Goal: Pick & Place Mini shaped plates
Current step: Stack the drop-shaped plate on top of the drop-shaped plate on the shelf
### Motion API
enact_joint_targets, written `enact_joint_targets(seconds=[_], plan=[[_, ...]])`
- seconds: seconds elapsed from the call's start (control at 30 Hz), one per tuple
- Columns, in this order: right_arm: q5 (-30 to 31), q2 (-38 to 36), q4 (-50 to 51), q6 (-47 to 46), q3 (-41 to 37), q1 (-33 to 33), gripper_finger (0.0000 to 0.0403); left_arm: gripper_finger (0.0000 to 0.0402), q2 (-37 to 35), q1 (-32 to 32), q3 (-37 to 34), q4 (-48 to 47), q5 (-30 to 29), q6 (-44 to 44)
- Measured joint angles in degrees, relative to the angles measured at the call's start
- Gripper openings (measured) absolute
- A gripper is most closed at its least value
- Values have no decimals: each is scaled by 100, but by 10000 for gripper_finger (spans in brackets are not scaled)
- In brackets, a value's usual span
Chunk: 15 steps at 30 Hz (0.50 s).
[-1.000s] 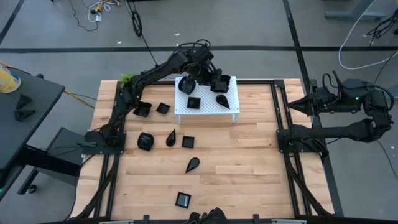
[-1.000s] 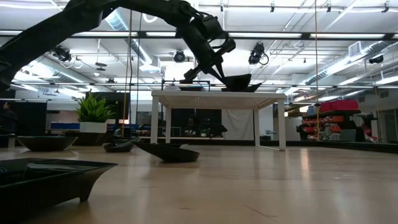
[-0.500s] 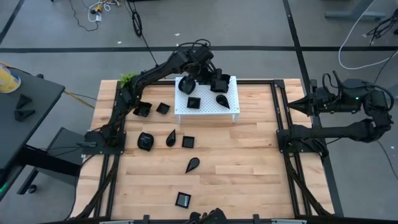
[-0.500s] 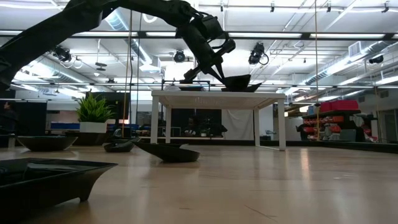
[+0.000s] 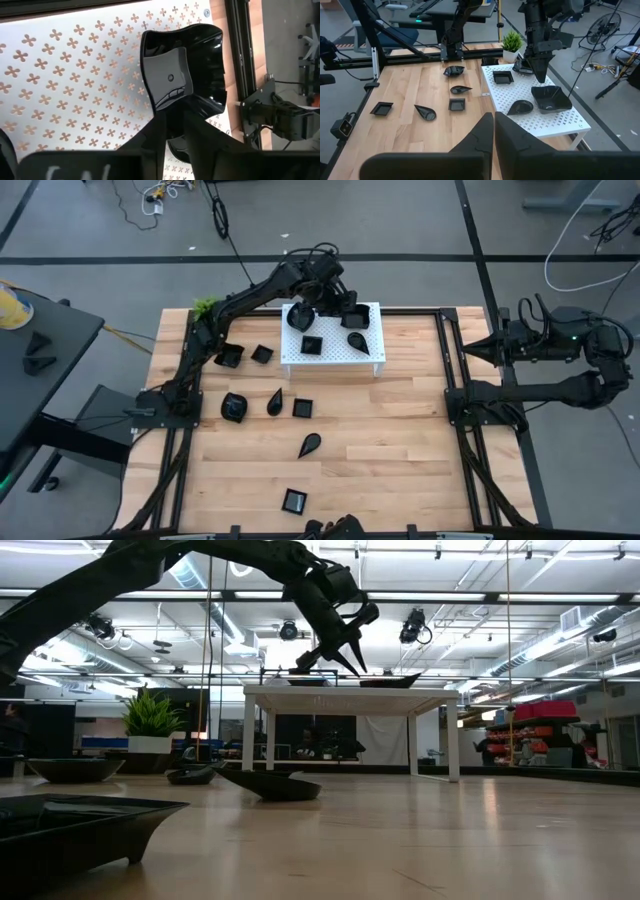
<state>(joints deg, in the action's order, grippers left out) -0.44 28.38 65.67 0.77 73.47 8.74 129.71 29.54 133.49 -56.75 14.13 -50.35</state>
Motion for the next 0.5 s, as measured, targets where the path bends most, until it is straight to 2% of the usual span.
enact_joint_targets(seconds=[0.2,0.5], plan=[[0,-1,0,-2,0,2,20,73,-4,-15,0,-3,25,18],[0,0,2,-1,0,1,20,71,-250,-82,7,14,110,809]])
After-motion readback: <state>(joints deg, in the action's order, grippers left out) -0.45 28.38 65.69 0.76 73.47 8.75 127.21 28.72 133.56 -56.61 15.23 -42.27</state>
